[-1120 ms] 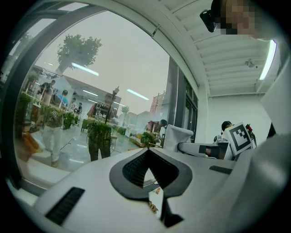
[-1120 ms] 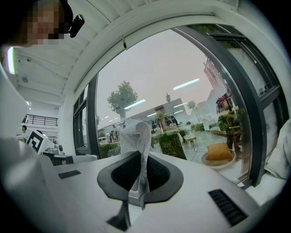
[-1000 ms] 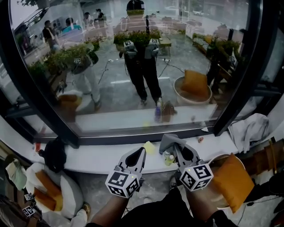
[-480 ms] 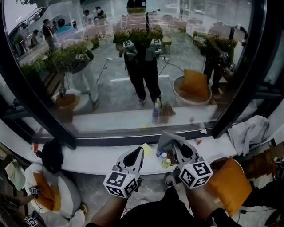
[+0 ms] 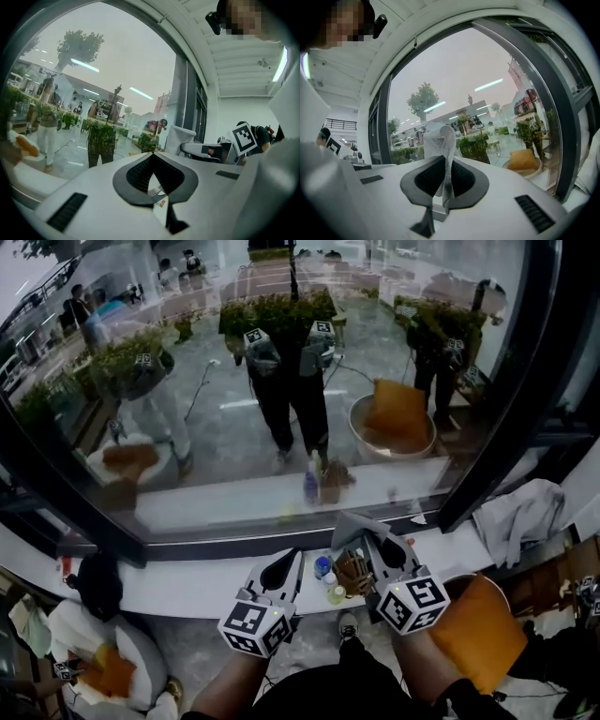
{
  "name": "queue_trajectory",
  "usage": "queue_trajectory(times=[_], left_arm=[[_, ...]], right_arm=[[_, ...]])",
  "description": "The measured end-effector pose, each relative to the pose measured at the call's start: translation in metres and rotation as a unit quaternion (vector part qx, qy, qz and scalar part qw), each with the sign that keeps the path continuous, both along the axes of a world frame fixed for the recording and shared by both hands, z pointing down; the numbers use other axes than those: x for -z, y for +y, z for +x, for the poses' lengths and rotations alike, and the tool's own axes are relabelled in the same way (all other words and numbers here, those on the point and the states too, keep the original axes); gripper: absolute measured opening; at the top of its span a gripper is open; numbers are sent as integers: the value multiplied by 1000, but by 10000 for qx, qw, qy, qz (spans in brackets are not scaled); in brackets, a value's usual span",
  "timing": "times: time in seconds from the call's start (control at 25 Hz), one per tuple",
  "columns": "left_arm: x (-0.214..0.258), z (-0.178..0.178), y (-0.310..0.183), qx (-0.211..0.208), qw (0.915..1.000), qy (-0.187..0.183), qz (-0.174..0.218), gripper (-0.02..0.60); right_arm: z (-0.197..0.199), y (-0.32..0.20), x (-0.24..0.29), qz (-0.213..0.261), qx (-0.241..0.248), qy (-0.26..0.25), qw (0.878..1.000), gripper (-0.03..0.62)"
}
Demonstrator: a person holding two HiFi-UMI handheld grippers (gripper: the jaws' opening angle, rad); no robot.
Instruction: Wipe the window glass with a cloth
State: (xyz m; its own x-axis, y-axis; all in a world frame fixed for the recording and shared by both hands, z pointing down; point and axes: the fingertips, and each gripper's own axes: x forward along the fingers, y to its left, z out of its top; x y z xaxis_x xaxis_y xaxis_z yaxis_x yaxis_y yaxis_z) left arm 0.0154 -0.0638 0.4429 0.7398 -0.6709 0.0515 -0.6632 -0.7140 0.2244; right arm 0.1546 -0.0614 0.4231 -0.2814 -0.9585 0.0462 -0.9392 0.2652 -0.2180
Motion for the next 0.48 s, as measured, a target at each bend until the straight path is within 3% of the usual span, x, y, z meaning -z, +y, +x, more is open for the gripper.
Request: queue_trajectory(times=[0.48], left_arm=[[0,99,-57,-414,9991,-61,-16,8]], right_arm=[[92,-56,9,119,-325,47,9994,41]])
